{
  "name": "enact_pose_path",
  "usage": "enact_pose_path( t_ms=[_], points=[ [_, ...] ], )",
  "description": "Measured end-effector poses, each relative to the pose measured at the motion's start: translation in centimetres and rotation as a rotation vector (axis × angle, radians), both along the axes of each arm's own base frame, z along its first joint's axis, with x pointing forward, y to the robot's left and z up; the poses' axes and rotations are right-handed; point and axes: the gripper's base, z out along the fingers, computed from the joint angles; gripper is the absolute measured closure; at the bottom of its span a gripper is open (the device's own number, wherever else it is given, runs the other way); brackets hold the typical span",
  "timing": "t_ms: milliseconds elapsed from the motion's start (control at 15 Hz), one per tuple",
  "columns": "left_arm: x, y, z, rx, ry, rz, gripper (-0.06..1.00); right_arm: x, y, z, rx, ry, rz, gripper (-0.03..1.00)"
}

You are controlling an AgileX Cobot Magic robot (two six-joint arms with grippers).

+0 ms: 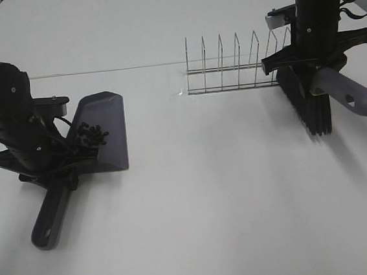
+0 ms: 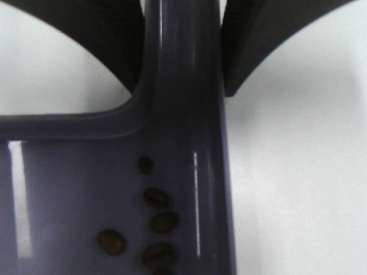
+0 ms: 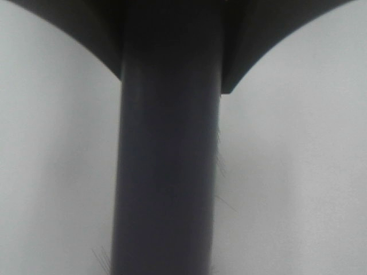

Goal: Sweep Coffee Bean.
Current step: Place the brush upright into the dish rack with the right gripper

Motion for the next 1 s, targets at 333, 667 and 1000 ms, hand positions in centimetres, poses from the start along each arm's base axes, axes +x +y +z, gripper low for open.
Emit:
enact_pose_path(
  t_ms=[333,667,1000],
  points=[
    [0.0,0.0,0.0,0.0,0.0,0.0,0.58,1.1,0.1,0.8,-0.003,-0.072,0.005,0.61],
    [0.0,0.0,0.0,0.0,0.0,0.0,0.58,3.0,0.5,1.6,-0.011,-0.113,0.019,0.61],
    [0.0,0.0,0.0,0.0,0.0,0.0,0.58,4.4,0.7,0.3,-0.014,-0.109,0.021,0.61]
  ],
)
